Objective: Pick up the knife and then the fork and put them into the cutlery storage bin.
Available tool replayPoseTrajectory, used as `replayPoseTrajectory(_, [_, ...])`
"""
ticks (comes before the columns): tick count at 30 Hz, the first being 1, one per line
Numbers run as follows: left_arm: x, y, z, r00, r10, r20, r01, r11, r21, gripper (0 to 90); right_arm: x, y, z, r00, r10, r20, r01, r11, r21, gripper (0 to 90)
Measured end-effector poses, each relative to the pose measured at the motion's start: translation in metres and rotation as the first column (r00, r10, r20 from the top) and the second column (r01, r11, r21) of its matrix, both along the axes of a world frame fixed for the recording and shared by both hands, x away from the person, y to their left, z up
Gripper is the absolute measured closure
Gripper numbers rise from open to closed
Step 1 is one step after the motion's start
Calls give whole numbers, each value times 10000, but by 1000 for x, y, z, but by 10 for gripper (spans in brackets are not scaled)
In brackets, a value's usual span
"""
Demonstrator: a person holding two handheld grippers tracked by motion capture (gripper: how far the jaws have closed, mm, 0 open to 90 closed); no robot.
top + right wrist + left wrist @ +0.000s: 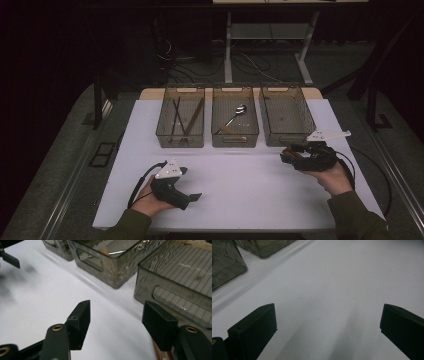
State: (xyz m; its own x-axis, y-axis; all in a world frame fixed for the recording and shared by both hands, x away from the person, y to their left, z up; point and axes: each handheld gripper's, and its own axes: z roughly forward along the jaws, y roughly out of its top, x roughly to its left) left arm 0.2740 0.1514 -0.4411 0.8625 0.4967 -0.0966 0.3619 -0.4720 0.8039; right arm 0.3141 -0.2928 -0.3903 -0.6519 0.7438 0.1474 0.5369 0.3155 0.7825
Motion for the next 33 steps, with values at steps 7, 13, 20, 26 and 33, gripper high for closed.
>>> replayPoseTrajectory(7, [-1, -1, 0, 10000, 52, 10, -52, 10000, -6, 0, -8, -15, -5, 9997, -18, -231, 12, 9997, -264, 444])
replayPoseTrajectory(13, [-1, -1, 0, 10000, -14, 41, 14, 10000, 86, 0, -8, -31, -10, 9986, -263, -452, 243, 9988, -430, 514])
replayPoseTrajectory(20, [-1, -1, 0, 10000, -5, 42, 5, 10000, 63, 1, -4, -41, -14, 9963, -584, -632, 526, 9946, -898, 652])
replayPoseTrajectory(26, [-1, -1, 0, 10000, -20, 28, 20, 9999, 116, 1, 1, -53, -20, 9908, -1117, -765, 1020, 9874, -1211, 778])
replayPoseTrajectory(33, [-1, -2, -1, 10000, -29, 2, 29, 9999, 133, 2, 13, -62, -27, 9843, -1559, -826, 1422, 9782, -1514, 894])
